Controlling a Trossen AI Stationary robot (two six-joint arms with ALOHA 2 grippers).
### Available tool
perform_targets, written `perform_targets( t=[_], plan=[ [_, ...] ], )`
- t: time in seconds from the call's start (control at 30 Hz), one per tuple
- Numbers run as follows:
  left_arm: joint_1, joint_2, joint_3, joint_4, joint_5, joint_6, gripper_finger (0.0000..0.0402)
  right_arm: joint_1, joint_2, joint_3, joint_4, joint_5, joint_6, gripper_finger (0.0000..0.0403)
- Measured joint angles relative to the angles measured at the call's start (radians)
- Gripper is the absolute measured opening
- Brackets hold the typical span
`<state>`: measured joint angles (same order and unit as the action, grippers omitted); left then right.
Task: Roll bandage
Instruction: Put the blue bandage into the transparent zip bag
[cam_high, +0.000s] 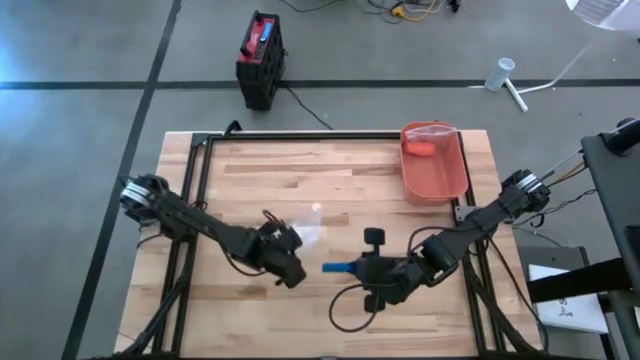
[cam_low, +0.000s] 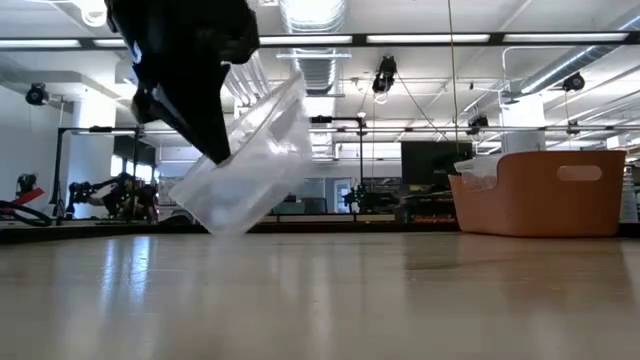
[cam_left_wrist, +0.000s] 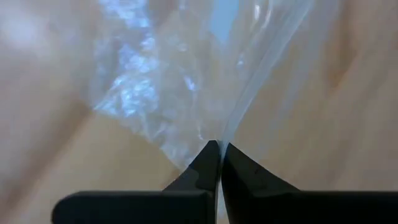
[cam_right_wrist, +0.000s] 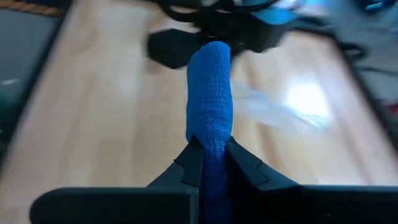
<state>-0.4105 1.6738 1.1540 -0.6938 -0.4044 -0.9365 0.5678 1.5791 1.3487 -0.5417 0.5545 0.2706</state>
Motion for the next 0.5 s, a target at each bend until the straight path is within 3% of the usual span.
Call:
perform_targets(
  t=[0.13,0.23,0.5],
  plan=[
    [0.064,-0.078,-0.072,0.182,0.132,-0.079,0.0001,0.0,0.0,-0.004,0.0,0.164,-0.009,0.0026],
    [0.097,-0.103,-0.121,0.339,0.16,-0.091,0.0001,-0.008,0.0,-0.009,0.003,0.258,0.03,0.0024],
    [0.17,-0.078,-0.169,0.567,0.096,-0.045,0.0,-0.069,0.034,-0.035,0.062,0.215,0.205,0.0025]
  ],
)
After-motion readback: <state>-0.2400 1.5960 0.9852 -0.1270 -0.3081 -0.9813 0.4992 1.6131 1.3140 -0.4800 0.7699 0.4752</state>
